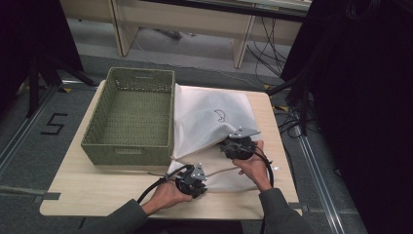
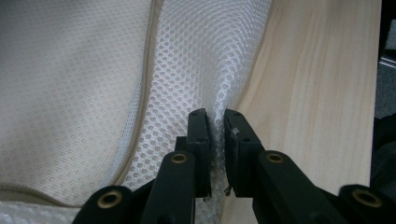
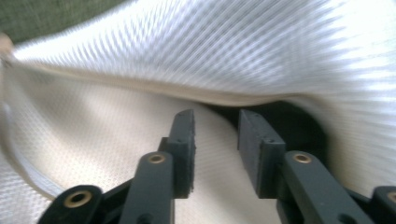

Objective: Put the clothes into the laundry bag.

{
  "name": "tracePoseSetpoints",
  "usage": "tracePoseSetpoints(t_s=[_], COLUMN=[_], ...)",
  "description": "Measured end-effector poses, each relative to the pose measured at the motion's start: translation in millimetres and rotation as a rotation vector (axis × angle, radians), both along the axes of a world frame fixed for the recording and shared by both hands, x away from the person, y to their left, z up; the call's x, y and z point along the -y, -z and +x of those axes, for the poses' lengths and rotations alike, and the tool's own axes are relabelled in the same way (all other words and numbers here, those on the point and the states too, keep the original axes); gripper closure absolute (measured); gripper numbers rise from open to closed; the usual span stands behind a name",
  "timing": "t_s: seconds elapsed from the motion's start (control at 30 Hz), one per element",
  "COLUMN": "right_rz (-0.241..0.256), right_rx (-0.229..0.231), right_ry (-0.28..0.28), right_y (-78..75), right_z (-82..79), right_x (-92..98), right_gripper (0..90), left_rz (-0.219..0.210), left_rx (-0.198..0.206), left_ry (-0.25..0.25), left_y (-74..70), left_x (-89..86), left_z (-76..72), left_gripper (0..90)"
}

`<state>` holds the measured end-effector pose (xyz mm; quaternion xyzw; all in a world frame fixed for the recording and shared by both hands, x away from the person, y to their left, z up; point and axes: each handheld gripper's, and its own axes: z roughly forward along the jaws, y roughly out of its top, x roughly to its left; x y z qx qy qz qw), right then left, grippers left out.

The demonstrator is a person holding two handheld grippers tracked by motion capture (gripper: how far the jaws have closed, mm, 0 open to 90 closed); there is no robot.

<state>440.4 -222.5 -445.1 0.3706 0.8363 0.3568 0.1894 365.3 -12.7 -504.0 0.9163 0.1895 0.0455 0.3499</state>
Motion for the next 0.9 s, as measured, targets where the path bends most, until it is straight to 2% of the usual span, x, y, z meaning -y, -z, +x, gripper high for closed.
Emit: tracePoseSetpoints(t_s=[0.03,0.1,0.13,0.23,0.33,0.37,0.43,0.47,0.5,0.57,0.6,0.67,0.77,0.83,0.9], right_rz=[0.015,0.045,0.063,0.082,0.069,0.031,-0.025,-0.059,-0.068,-0.087,-0.084,-0.1,-0.143,-0.17,-0.219], right_rx=[0.04,0.078,0.077,0.17,0.196,0.185,0.187,0.187,0.165,0.15,0.139,0.129,0.075,0.024,-0.099], right_ry=[-0.003,0.017,0.035,0.082,0.081,0.055,0.052,0.043,0.041,0.002,0.006,-0.041,-0.095,-0.116,-0.127], right_y=[-5.6,-16.5,-22.0,-34.1,-35.8,-34.8,-28.3,-25.0,-22.1,-18.7,-18.9,-22.3,-27.3,-18.1,9.3], right_z=[-2.1,-7.9,-10.6,-9.6,-3.4,-0.5,4.6,8.8,11.2,17.0,16.9,12.7,-0.9,-2.6,2.8], right_x=[6.1,18.1,23.4,38.3,41.7,42.3,38.4,37.1,35.4,34.4,33.7,33.1,30.4,28.6,25.6], right_gripper=[64.4,61.2,60.5,57.6,54.6,54.4,55.0,59.0,70.4,84.6,86.5,87.1,87.2,87.3,87.3], left_rz=[0.008,0.009,0.012,0.012,0.016,0.016,0.017,0.018,0.018,0.02,0.019,0.018,0.021,0.02,0.018], left_rx=[0.001,0.004,0.005,0.004,0.017,0.016,0.02,0.021,0.022,0.024,0.022,0.02,0.02,0.021,0.016], left_ry=[0.005,0.003,0.002,-0.001,0.01,0.008,0.007,0.007,0.005,0.007,0.002,0.002,0.004,-0.002,-0.012], left_y=[-0.5,-0.6,-0.7,-0.5,-0.7,-0.7,-0.6,-0.6,-0.5,-0.5,-0.5,-0.5,-0.6,-0.5,-0.1], left_x=[-0.3,0.0,0.2,0.7,0.3,0.3,0.3,0.3,0.2,0.3,0.3,0.1,-0.2,0.3,1.4], left_z=[0.2,-0.4,-0.7,-1.0,0.3,0.3,0.5,0.4,0.4,0.5,0.3,0.6,1.3,0.9,-0.2], left_gripper=[80.3,79.5,79.1,79.0,80.7,81.2,82.3,82.8,83.4,84.0,84.2,84.6,84.8,84.9,84.8])
